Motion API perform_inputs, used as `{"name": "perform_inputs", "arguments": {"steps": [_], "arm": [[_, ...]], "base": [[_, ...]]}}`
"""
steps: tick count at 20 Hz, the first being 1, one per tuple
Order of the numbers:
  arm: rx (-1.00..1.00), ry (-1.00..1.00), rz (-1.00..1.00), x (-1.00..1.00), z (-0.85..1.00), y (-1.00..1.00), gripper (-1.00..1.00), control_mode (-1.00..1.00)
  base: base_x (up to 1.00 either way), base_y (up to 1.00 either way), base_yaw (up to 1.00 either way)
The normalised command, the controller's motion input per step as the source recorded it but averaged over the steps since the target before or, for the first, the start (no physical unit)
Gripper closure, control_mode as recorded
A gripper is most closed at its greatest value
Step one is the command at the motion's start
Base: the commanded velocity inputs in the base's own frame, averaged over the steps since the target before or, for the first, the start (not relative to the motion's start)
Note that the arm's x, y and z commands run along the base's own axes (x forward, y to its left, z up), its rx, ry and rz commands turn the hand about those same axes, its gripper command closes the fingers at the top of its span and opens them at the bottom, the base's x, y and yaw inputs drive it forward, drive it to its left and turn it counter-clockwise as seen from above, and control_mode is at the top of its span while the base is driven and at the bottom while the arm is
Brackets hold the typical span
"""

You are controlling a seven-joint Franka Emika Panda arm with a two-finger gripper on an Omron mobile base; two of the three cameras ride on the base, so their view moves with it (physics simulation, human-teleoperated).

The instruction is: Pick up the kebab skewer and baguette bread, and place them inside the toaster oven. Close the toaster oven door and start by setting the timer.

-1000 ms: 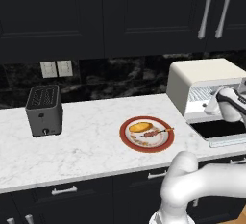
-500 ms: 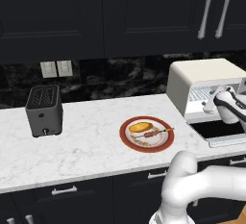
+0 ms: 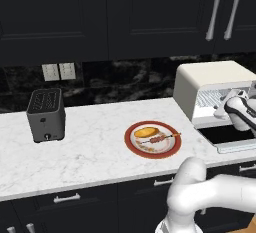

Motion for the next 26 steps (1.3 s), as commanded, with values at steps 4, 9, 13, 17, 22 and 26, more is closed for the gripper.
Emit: {"name": "perform_inputs", "arguments": {"steps": [4,9,13,17,22,26], "arm": [[0.01,0.04,-0.12,-0.58,0.00,-0.24,1.00,-1.00],[0.01,0.02,-0.15,-0.67,0.00,-0.18,1.00,-1.00],[0.00,0.06,-0.17,-0.64,0.00,-0.15,1.00,-1.00],[0.00,0.16,-0.17,-0.49,0.02,-0.15,1.00,-1.00],[0.00,0.27,-0.15,-0.76,0.33,-0.44,1.00,-1.00],[0.00,0.31,-0.10,-0.99,0.56,-0.36,1.00,-1.00]], "base": [[0.00,0.00,0.00],[0.00,0.00,0.00],[0.00,0.00,0.00],[0.00,0.00,0.00],[0.00,0.00,0.00],[0.00,0.00,0.00]]}}
